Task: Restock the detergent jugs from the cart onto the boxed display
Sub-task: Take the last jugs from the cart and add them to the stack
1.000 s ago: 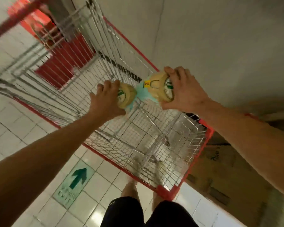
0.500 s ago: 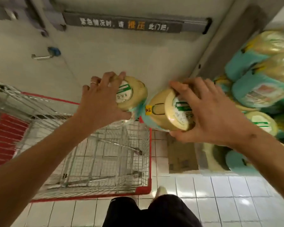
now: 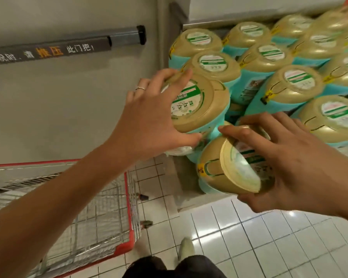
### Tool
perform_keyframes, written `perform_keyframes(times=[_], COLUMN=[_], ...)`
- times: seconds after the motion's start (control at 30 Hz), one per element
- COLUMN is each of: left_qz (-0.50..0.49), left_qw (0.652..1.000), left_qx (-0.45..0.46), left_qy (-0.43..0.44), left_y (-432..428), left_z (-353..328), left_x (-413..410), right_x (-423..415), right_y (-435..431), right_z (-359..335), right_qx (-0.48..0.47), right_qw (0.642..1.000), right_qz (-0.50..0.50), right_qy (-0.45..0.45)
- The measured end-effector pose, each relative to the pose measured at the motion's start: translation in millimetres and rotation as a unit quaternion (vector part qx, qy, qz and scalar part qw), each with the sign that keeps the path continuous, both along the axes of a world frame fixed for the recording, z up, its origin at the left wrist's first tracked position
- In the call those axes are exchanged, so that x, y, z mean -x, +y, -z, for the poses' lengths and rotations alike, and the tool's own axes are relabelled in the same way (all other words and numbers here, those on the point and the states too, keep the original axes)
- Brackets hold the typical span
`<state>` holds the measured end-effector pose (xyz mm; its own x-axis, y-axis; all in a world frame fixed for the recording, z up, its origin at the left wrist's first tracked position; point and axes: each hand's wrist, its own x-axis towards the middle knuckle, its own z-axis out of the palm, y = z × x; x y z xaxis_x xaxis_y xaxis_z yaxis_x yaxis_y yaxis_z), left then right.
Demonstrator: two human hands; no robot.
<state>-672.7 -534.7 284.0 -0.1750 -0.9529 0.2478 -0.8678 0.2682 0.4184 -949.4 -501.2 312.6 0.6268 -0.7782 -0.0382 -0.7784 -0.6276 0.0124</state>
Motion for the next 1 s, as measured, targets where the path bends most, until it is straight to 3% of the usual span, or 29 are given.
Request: perform_keyframes(times=[0.17,0.43,0.73,0.83,1.0], left_qz=[-0.012,-0.023,0.041,0.043,0.022], left_qw=[0.998,0.998,0.995,0.994,0.983], left_qx=[0.015,0.046,0.084,0.1,0.124], left_qy=[0.066,0.04,0.039,0.025,0.136], left_y=[-25.8,-55.2,-74.9,-76.1,-75.7], left_z=[20.9,42.6,64.8,68.2,69.4], left_x=[50.8,87.3,101.1,107.9,117.1], right_x=[35.9,51.8,62.1,67.7,73.6], right_y=[-18.9,-52.5,-60.0,-52.6,-45.6], right_z=[16.6,21.7,22.1,23.3,34.2], right_qx=[-0.014,-0.086,-0.165,-0.172,-0.142], right_qw=[0.999,0.994,0.981,0.971,0.964], right_qz=[-0.031,-0.058,-0.045,-0.029,0.001], right_qy=[0.02,-0.036,-0.09,-0.16,-0.224])
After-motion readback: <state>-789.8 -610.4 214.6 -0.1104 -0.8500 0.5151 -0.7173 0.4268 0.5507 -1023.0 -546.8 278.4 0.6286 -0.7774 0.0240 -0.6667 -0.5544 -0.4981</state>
